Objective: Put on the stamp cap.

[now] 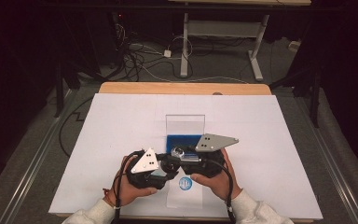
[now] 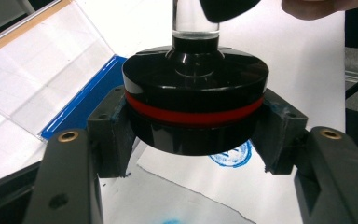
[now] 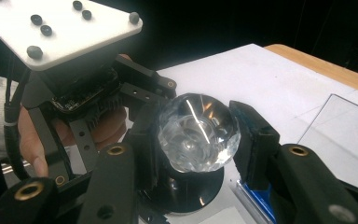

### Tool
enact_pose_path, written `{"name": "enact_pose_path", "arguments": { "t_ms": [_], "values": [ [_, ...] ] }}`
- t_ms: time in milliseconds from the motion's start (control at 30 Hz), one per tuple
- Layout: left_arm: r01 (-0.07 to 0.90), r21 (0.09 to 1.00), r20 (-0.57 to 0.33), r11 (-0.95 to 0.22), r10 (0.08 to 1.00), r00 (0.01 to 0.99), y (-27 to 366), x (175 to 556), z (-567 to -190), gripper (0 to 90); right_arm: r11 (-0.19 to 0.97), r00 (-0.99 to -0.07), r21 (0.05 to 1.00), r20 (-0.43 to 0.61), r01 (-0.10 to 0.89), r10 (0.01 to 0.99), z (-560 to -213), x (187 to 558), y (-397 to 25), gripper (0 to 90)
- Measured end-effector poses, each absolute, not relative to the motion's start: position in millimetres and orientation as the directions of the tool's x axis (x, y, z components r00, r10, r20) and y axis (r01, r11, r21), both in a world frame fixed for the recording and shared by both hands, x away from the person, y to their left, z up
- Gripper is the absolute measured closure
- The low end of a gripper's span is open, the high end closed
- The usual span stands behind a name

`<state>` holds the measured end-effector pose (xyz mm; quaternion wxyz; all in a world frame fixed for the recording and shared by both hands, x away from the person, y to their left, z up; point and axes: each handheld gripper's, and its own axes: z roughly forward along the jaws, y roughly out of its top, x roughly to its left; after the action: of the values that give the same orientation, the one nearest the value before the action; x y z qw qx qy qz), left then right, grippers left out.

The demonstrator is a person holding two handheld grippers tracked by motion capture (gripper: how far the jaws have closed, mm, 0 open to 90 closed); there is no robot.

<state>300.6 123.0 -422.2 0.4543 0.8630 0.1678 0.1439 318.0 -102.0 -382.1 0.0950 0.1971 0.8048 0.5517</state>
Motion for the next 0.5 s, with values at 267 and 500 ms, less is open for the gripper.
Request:
{"name": "enact_pose_path", "arguments": {
  "t_ms": [267,500],
  "values": [
    [0.147,0.828,0.127,-0.54,0.437,0.891,121.6,296.6,-421.8,36.8,0.314,-0.905,0.925,0.069,0.216,0.419,-383.2,318.9,-103.9,57.1],
    [0.152,0.818,0.131,-0.555,0.437,0.89,120.4,296.2,-423.1,36.8,0.344,-0.903,0.916,0.042,0.206,0.428,-384.1,316.3,-101.5,57.2]
  ]
}}
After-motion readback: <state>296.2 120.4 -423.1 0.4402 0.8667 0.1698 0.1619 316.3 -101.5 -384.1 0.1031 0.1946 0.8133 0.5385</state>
